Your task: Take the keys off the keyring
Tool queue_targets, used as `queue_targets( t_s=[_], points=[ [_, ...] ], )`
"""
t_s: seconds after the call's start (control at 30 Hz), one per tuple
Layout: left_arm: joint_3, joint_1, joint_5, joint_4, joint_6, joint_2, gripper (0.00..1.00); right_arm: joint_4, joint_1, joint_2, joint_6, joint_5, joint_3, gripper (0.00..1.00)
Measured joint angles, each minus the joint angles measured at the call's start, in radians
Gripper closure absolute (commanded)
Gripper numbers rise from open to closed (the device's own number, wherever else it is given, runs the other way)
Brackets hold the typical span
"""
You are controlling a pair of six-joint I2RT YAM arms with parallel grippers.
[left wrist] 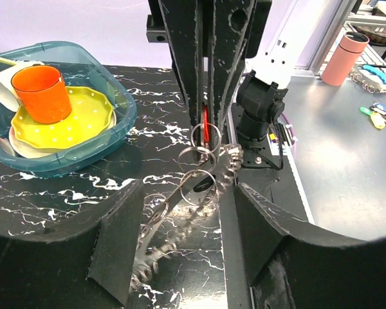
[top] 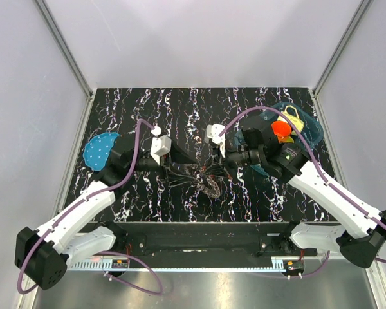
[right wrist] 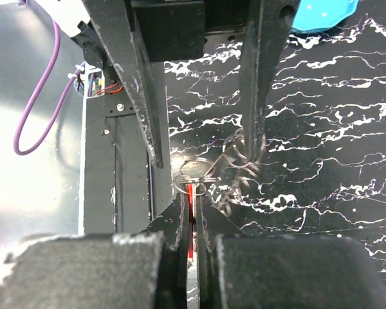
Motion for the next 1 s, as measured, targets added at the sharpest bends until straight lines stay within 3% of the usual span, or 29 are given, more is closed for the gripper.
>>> queue_targets(
  t_s=[0.7,1.0],
  points=[
    [0.0,-0.096,-0.236,-0.078,0.163,-0.056,0.32,0.019,0.0,0.004,0.071,0.034,0.026,1.0],
    [0.0,-0.135,-0.372,-0.084,0.21,-0.084,0.36,0.025,0.0,0.018,0.084,0.031,0.029,1.0]
  ],
)
